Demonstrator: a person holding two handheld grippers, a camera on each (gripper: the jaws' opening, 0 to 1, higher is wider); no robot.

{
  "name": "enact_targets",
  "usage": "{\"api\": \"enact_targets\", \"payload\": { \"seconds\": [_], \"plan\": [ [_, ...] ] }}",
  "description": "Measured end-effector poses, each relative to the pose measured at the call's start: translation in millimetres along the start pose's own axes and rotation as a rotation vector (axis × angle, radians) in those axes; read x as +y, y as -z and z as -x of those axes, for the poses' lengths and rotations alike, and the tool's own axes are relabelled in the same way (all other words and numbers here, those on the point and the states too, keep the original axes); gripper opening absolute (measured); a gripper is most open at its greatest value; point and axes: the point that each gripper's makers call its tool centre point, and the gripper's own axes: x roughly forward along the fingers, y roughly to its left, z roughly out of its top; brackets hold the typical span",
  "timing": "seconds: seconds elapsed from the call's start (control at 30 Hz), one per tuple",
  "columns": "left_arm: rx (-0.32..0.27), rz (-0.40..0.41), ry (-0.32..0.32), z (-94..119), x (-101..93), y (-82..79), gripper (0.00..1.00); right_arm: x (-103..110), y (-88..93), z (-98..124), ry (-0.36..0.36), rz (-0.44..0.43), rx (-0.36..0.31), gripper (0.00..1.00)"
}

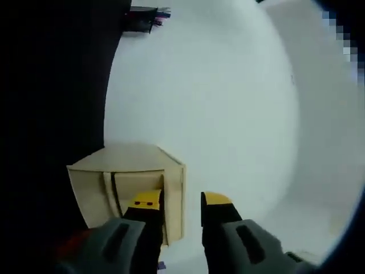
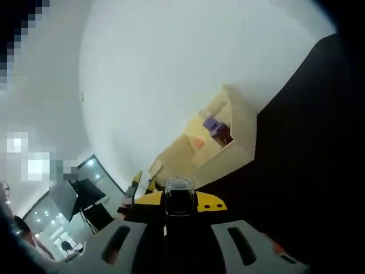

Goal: Open the drawer, pick up the cosmetic bottles from the table one by one, place them into the drawer, release the gripper, close the drawer, and move the gripper away

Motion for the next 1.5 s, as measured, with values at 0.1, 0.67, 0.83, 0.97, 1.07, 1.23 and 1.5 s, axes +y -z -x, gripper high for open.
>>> {"api": "enact_targets", "payload": {
  "seconds": [0.1, 0.67, 0.83, 0.97, 1.07, 1.23, 1.5],
  "plan": [
    [-0.001, 0.009, -0.011, 4, -0.8, 2.2, 0.24, 0, 0.6, 0, 0.001, 0.000, 0.000, 0.16],
    [0.021, -0.029, -0.118, 25, 2.6, 9.2, 0.08, 1, 3.0, 1, 0.002, 0.007, 0.000, 0.16],
    [0.027, -0.034, -0.123, 33, 1.1, 10.2, 0.08, 1, 3.4, 2, -0.001, 0.001, 0.001, 0.16],
    [0.025, -0.053, -0.119, 43, -4.4, 14.2, 0.08, 1, 3.7, 2, -0.002, -0.003, 0.002, 0.16],
    [0.028, -0.055, -0.124, 53, -9.7, 18.2, 0.08, 1, 3.6, 1, -0.003, -0.005, 0.003, 0.16],
    [0.035, -0.048, -0.131, 61, -12.2, 14.8, 0.08, 1, 4.1, 1, -0.003, -0.007, 0.003, 0.16],
    [0.042, -0.074, -0.148, 71, -17.7, 7.2, 0.08, 0, 3.3, 0, -0.004, -0.009, 0.002, 0.16]
  ]
}}
